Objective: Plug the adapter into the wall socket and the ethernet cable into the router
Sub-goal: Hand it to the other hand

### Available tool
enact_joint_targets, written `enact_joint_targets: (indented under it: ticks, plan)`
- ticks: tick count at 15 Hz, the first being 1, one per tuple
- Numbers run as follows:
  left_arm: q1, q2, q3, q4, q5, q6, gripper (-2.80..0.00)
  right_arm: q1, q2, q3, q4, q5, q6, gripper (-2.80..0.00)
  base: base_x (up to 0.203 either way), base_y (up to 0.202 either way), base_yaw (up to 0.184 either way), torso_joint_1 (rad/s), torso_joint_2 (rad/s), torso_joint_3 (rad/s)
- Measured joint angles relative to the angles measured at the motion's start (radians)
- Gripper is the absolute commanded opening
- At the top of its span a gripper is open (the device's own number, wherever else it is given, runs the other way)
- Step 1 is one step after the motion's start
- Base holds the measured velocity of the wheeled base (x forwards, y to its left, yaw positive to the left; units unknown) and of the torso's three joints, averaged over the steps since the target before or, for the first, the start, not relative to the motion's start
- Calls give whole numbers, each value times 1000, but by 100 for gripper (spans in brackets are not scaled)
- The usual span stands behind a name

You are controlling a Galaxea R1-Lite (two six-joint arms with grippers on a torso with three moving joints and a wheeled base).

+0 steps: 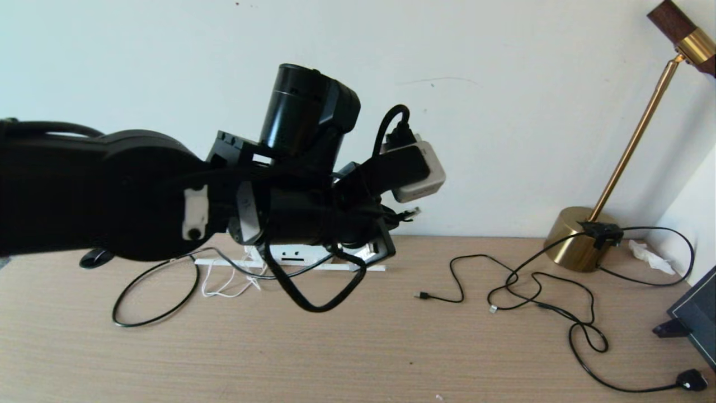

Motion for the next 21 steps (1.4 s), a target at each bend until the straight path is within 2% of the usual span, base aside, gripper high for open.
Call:
enact_joint_targets:
  ticks: [2,4,6,8,10,11,14,17,19,21]
  plan:
    - [-14,2,-21,-2,-16,5,-280,0,167,-92,7,119,65,-280,0,0,0,0,0,0]
    - [-33,10,-46,-11,-18,15,-280,3,377,-176,-35,197,105,-280,0,0,0,0,0,0]
    - [-54,14,-54,-17,21,49,-280,17,599,-269,-76,258,140,-280,0,0,0,0,0,0]
    - [-84,14,-51,-18,79,60,-280,58,792,-368,-102,308,167,-280,0,0,0,0,0,0]
    - [-108,11,-44,-9,77,65,-280,144,950,-475,-119,340,177,-280,0,0,0,0,0,0]
    - [-116,7,-40,-9,59,80,-280,188,1007,-518,-123,347,180,0,0,0,0,0,0,0]
    - [-141,0,-36,-9,11,99,-280,246,1098,-568,-150,350,181,0,0,0,0,0,0,0]
    - [-178,-5,-35,-11,-28,100,-280,264,1140,-540,-291,346,186,0,0,0,0,0,0,0]
    - [-195,-8,-32,-9,-36,100,-280,289,1157,-511,-391,343,196,0,0,0,0,0,0,0]
    - [-199,-13,-22,-11,-36,100,-280,310,1166,-502,-402,343,199,0,0,0,0,0,0,0]
